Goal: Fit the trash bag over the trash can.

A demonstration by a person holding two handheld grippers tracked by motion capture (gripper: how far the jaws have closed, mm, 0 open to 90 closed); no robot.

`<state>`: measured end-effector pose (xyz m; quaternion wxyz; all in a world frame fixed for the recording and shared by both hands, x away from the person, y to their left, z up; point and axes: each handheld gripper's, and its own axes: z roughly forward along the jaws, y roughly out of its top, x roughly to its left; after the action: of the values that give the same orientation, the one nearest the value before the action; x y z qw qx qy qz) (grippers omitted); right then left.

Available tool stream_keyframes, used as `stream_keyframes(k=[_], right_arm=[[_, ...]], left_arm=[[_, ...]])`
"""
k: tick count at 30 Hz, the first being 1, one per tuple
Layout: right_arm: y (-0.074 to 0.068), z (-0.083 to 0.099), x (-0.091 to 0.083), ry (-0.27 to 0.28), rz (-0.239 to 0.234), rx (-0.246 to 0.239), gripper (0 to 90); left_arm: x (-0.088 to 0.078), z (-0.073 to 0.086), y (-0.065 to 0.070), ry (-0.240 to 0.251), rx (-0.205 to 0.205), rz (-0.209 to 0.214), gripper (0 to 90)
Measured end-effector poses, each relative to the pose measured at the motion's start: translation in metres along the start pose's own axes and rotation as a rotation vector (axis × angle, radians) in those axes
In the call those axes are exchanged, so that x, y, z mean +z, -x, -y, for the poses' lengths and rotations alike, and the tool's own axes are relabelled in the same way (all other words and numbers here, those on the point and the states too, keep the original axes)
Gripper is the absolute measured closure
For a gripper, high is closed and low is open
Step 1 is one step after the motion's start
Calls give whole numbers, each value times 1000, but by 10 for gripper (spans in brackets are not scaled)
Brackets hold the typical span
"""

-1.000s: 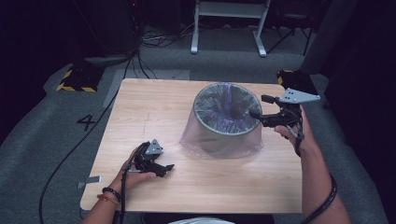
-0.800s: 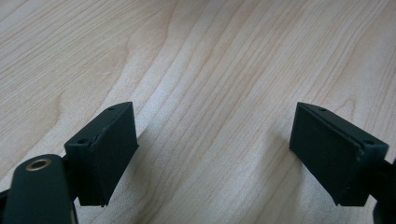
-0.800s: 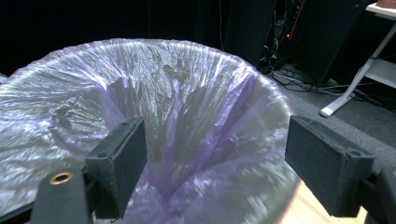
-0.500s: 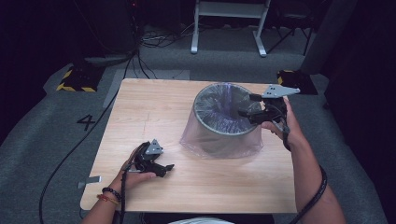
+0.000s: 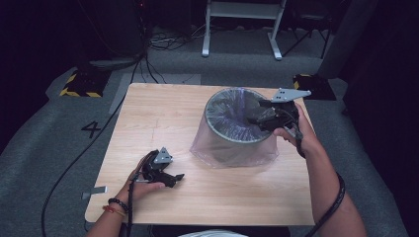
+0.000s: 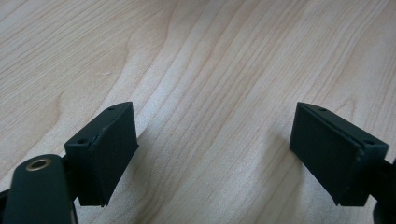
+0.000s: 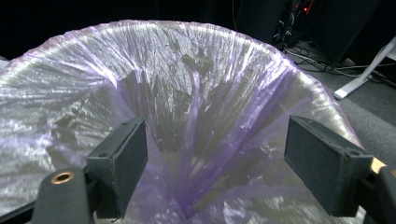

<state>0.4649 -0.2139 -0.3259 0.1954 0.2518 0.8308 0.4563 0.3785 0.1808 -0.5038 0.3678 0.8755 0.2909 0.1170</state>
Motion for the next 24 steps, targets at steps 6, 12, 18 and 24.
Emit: stream_keyframes(k=[6, 12, 18, 24], right_arm=[[-4, -12, 7, -23, 23, -3, 216], [-2, -13, 19, -85, 55, 20, 232], [3, -5, 20, -115, 57, 40, 237], [1, -4, 21, -144, 48, 22, 228]], left_arm=[[0, 0, 0, 0, 0, 0, 148], [0, 0, 0, -1, 0, 0, 148], [0, 0, 0, 0, 0, 1, 148], [0, 0, 0, 0, -1, 0, 148]])
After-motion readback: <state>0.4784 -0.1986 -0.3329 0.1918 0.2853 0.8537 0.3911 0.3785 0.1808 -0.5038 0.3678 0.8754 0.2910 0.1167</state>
